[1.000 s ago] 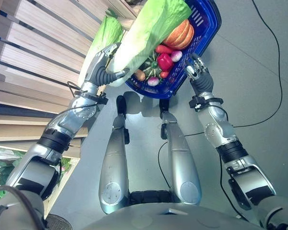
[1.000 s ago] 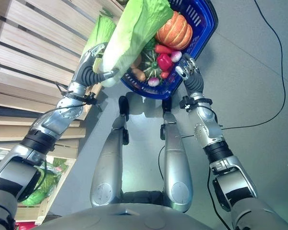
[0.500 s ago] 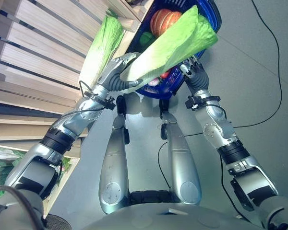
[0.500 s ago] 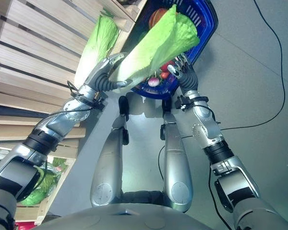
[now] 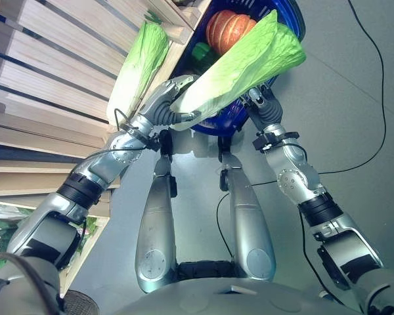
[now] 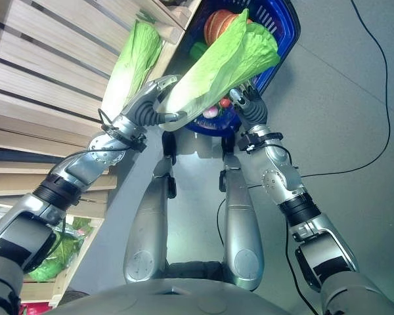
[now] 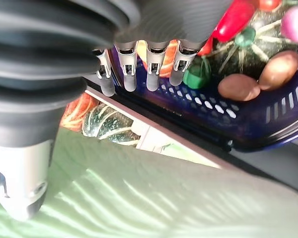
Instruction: Pick up fruits and vegetables into the basket
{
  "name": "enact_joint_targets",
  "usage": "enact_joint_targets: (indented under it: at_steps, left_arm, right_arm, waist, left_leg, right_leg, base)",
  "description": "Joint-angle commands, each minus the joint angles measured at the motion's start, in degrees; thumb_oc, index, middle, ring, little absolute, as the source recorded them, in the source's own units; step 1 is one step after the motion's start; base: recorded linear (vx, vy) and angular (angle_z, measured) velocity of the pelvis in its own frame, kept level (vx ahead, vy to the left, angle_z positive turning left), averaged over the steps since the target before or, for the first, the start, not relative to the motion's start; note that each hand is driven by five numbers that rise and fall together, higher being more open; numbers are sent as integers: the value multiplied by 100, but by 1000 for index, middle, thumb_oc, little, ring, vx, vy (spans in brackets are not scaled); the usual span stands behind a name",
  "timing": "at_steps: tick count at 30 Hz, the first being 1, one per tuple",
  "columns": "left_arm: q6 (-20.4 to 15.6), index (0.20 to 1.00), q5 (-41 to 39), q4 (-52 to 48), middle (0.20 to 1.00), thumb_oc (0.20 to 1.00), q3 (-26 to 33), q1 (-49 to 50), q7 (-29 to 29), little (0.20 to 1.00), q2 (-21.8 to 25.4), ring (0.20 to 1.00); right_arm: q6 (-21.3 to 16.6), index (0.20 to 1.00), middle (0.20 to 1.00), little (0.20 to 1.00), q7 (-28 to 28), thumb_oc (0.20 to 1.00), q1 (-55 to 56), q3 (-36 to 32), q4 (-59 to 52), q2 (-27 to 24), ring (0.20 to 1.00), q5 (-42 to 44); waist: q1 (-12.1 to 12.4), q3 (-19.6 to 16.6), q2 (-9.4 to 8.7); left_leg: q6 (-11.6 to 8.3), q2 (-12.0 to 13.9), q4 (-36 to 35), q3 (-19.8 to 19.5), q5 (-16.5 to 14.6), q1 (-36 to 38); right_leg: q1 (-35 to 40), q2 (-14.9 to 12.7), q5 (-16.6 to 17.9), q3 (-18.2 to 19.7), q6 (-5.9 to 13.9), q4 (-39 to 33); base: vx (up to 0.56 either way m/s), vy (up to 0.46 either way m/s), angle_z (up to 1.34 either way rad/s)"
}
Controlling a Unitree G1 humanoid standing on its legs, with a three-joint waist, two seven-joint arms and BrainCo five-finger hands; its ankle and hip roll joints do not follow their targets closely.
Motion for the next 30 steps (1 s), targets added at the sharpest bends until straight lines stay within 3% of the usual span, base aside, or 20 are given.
enact_joint_targets:
  at_steps: [1,14,24,30]
  left_arm:
    - [-336,200,-76,-889,200,200,-227,-11,-206,200,-54,200]
    - [-211,200,-227,-898,200,200,-328,-56,-397,200,98,200]
    - [77,200,-266,-928,200,200,-358,-35,-514,200,137,200]
    - [477,200,-439,-877,200,200,-365,14,-613,200,140,200]
  right_arm:
    - [-64,1000,1000,1000,547,1000,-84,123,-770,-78,1000,238]
    - [11,1000,1000,1000,1216,1000,-112,195,-1004,-157,1000,800]
    - [-44,1000,1000,1000,1323,1000,-107,216,-1133,-223,1000,912]
    - [-68,1000,1000,1000,1250,1000,-111,229,-1117,-264,1000,880]
  waist:
    - [-76,-194,11]
    - [-51,-194,-12]
    - [-50,-194,-25]
    - [-43,-194,-19]
  left_leg:
    - [203,-301,151,203,-357,-25]
    - [201,-306,138,176,-349,-36]
    - [196,-317,122,150,-341,-48]
    - [197,-316,121,158,-368,-27]
  right_leg:
    - [350,97,42,-350,304,-260]
    - [349,89,60,-386,329,-287]
    - [340,89,81,-398,341,-319]
    - [360,92,52,-405,347,-315]
  base:
    - [0,0,0]
    - [0,0,0]
    - [-2,-5,1]
    - [0,0,0]
